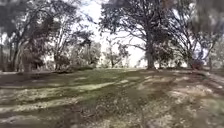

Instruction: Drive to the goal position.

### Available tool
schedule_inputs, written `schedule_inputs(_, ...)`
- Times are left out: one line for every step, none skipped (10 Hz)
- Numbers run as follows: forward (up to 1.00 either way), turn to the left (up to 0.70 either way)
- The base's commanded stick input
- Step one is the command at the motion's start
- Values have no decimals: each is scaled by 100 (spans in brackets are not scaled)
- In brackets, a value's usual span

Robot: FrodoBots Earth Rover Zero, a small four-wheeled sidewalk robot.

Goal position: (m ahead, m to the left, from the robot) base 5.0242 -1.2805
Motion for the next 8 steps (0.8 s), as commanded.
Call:
schedule_inputs(70,0)
schedule_inputs(70,0)
schedule_inputs(70,0)
schedule_inputs(70,0)
schedule_inputs(70,0)
schedule_inputs(70,0)
schedule_inputs(70,0)
schedule_inputs(70,0)
